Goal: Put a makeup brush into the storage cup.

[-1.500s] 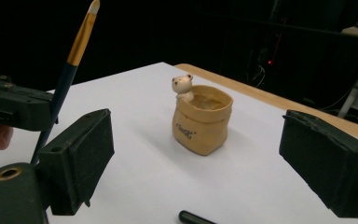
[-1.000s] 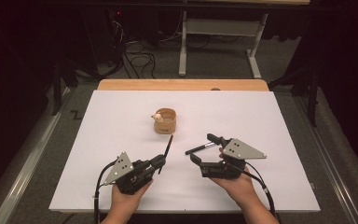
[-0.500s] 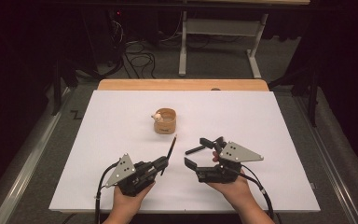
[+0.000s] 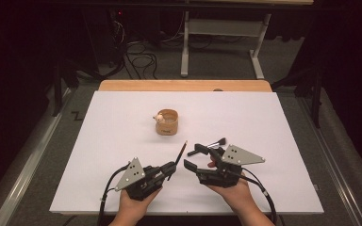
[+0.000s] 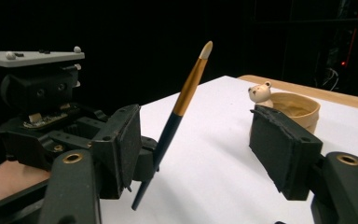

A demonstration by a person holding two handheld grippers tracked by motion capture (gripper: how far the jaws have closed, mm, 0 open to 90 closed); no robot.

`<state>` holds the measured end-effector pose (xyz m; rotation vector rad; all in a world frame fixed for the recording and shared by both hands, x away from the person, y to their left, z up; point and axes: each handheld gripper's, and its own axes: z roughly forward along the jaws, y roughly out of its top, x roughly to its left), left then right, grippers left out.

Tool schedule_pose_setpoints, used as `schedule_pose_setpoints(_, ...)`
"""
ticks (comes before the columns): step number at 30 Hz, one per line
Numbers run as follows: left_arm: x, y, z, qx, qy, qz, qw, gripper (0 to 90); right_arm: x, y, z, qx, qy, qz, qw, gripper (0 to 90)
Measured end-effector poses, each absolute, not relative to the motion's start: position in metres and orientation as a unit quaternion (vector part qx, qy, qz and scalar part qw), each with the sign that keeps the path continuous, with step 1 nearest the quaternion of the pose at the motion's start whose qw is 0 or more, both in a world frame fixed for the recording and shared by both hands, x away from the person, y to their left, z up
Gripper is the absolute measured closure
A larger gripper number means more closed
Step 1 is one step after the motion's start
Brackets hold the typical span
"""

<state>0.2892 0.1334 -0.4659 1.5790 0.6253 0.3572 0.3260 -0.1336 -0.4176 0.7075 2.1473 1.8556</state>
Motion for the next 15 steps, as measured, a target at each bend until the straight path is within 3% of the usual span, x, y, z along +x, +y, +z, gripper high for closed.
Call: schedule_pose_setpoints(15, 0.2889, 0.1313, -0.4652, 0.696, 0.269, 0.157, 0.647, 83.9, 0.3258, -0.1317, -0.4191, 0.246, 0.725, 0.636, 0.097, 39.4)
